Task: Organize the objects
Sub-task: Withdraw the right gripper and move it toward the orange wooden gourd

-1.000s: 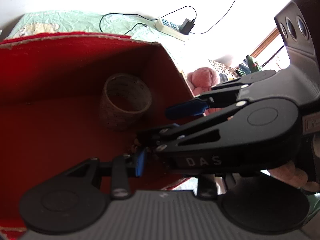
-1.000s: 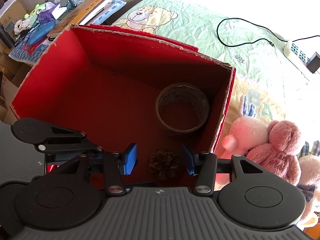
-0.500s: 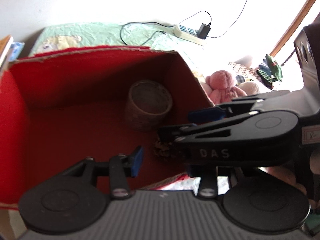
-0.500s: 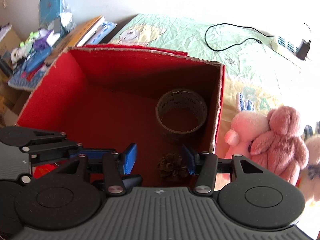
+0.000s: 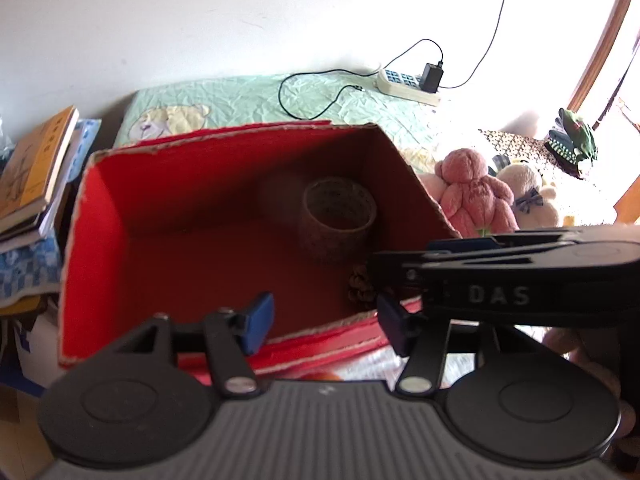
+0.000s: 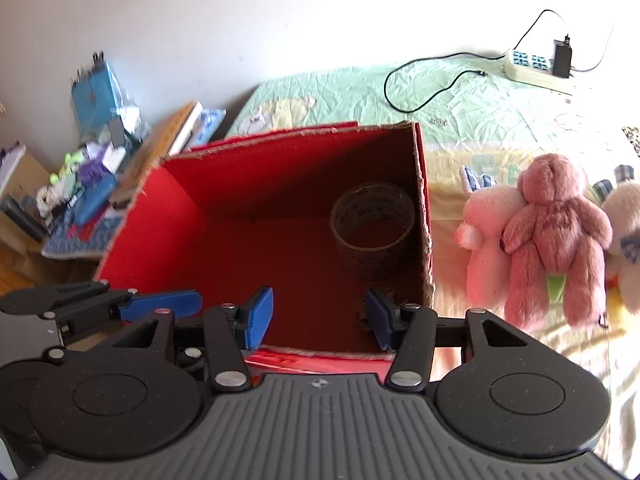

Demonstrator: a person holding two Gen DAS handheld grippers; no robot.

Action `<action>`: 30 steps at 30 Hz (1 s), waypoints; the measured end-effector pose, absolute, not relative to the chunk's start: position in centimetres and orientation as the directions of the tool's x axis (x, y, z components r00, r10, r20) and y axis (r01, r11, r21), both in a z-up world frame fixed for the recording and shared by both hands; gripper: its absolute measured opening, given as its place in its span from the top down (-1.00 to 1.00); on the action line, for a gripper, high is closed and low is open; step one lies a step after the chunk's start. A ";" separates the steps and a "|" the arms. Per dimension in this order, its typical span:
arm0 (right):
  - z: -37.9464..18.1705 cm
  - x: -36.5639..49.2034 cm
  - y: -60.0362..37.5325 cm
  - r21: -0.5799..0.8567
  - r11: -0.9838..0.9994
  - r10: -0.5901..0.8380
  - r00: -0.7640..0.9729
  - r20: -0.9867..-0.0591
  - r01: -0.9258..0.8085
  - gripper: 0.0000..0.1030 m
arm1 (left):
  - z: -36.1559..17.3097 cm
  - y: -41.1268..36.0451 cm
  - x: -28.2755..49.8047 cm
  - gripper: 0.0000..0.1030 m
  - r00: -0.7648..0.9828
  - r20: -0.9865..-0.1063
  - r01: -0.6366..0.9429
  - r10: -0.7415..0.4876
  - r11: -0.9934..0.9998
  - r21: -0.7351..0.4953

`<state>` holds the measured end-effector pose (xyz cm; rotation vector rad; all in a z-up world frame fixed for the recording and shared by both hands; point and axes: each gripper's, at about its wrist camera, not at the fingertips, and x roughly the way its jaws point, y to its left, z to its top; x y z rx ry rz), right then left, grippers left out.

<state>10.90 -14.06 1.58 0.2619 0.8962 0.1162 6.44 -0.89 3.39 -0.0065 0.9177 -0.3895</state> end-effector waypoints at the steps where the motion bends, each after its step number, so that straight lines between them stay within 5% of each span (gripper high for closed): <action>1: 1.8 10.4 -14.0 0.280 0.960 0.208 0.632 -0.747 0.015 -0.06 | 3.6 -0.7 6.1 -0.15 0.548 -0.771 0.319 -0.324 0.933 -0.166; 8: 2.6 7.2 -12.8 0.289 0.956 0.177 0.695 -0.697 0.047 -0.08 | 3.9 0.8 4.3 -0.18 0.555 -0.793 0.269 -0.252 0.956 -0.115; 12: 2.4 6.0 -12.6 0.311 0.948 0.174 0.705 -0.687 0.069 -0.08 | 3.5 1.3 3.5 -0.40 0.559 -0.799 0.256 -0.223 0.963 -0.090; 30: -0.5 2.8 -12.6 0.333 0.927 0.147 0.655 -0.741 0.170 -0.08 | 1.2 0.2 2.4 -0.54 0.542 -0.832 0.223 -0.122 0.975 0.002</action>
